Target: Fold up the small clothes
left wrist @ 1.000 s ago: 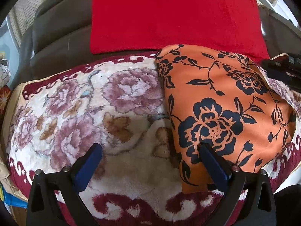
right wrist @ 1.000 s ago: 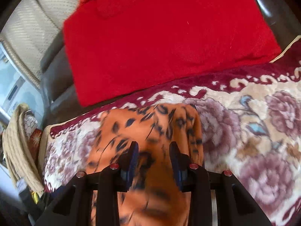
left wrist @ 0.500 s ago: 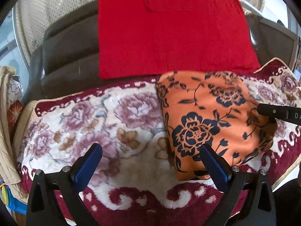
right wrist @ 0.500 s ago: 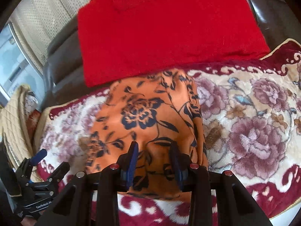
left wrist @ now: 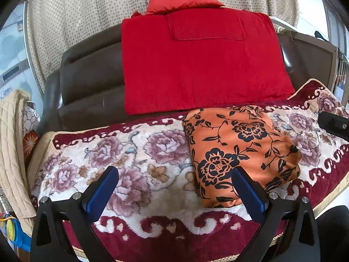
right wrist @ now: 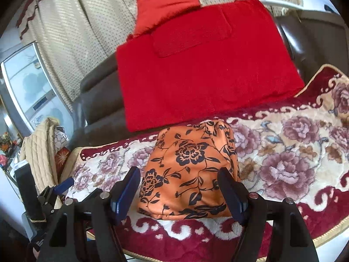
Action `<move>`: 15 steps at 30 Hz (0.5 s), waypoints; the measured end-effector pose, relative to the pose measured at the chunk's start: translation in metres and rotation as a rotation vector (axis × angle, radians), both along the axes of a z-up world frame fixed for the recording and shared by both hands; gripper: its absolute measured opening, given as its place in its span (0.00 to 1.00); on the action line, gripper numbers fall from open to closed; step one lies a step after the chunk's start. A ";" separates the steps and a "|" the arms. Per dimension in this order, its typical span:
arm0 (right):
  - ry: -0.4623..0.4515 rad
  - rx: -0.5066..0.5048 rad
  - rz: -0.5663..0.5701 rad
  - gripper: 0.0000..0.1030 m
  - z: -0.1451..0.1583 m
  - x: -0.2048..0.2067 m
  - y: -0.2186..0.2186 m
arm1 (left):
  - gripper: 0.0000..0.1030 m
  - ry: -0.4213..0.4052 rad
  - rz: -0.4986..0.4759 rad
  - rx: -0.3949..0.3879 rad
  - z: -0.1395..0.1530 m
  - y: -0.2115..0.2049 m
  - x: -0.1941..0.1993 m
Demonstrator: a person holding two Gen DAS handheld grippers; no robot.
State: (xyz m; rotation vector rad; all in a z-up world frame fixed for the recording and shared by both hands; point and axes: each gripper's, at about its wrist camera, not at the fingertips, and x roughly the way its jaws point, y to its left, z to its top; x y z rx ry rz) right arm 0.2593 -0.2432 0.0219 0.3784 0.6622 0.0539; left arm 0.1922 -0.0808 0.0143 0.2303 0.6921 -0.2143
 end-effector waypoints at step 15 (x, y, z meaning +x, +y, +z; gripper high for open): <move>-0.019 -0.165 -0.031 0.75 0.023 -0.047 0.023 | 1.00 -0.083 0.023 0.022 0.036 0.006 -0.031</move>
